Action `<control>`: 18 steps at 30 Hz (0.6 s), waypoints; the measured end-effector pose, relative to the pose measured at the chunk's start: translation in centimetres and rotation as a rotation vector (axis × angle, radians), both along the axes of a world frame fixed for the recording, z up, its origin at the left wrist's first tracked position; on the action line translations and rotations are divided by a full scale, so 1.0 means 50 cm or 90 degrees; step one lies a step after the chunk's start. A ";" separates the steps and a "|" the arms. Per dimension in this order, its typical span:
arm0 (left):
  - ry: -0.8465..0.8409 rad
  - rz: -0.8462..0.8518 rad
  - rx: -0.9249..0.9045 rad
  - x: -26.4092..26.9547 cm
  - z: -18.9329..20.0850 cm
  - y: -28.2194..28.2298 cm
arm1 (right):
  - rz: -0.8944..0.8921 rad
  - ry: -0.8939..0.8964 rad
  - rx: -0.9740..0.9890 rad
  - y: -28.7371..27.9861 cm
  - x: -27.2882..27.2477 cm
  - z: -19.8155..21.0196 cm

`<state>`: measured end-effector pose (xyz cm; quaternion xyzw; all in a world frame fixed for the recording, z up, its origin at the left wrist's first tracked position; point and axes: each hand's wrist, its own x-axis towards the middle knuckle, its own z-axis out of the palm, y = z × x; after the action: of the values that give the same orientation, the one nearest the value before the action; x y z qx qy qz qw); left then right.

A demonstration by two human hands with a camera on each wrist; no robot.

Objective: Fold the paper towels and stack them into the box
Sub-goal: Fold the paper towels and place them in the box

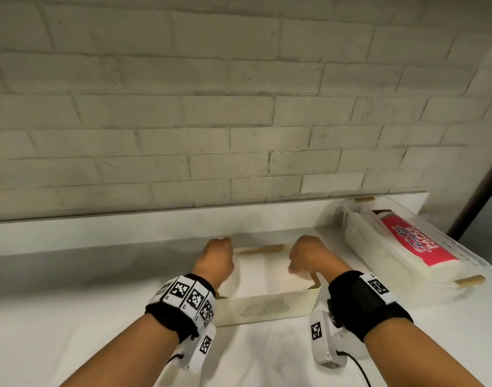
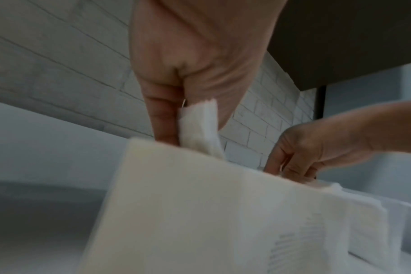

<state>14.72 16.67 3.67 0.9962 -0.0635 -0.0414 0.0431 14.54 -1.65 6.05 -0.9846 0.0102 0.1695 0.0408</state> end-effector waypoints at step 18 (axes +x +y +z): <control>0.142 -0.143 0.362 0.020 -0.046 -0.033 | 0.114 0.038 -0.149 0.019 0.008 -0.080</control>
<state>15.70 15.01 1.39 0.9445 -0.1535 -0.1708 -0.2350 14.95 -0.68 2.06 -0.9740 -0.0570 0.1997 -0.0901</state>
